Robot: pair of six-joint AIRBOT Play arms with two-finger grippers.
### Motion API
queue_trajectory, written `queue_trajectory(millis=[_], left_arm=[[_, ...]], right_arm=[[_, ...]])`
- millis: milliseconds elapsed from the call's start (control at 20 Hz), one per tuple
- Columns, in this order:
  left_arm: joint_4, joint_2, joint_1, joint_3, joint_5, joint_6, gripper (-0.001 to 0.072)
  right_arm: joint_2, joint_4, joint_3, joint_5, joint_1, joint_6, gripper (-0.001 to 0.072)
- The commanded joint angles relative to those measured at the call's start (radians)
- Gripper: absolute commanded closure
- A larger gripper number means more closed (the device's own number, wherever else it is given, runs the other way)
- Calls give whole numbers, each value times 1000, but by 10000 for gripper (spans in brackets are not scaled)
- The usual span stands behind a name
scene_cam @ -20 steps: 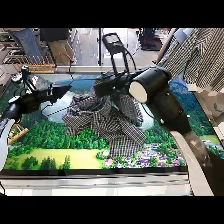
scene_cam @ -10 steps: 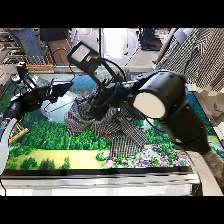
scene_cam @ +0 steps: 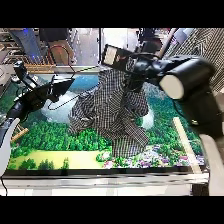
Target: Fold the clothes and pants, and hang the long-sleeved shirts on hangers.
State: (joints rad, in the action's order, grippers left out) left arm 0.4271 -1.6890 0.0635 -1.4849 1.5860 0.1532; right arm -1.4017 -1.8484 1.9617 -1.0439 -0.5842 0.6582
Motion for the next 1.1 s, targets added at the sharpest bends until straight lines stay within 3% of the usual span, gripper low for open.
queue_trajectory(millis=[0,100,200,400,550,650,750,800,850,900,1050], left_arm=[[-2,0,-2,-1,1,5,697],[-33,0,-2,-1,0,5,697],[-53,0,-2,-1,0,4,697],[-52,0,-4,-1,-10,4,697],[-52,0,-14,-1,-95,5,697],[-43,0,-19,-1,-129,5,696],[21,0,-15,-1,-145,6,667],[59,0,-3,-1,-167,23,455],[83,2,18,-1,-219,22,111],[71,6,46,-1,-264,4,-5],[-82,42,164,-1,-285,-99,-13]], right_arm=[[-90,-1,-32,282,41,-145,154],[-142,101,-32,414,41,-152,199],[-179,153,-32,460,34,-172,225],[-222,264,-32,457,-5,-183,382],[-214,275,-32,457,-41,-182,491],[-208,274,-32,428,-45,-181,684],[-200,249,-30,355,-45,-181,685],[-196,243,-30,322,-45,-181,686],[-194,231,-30,298,-39,-178,687],[-192,226,-30,279,-32,-172,688],[-192,225,-33,220,8,-123,689]])
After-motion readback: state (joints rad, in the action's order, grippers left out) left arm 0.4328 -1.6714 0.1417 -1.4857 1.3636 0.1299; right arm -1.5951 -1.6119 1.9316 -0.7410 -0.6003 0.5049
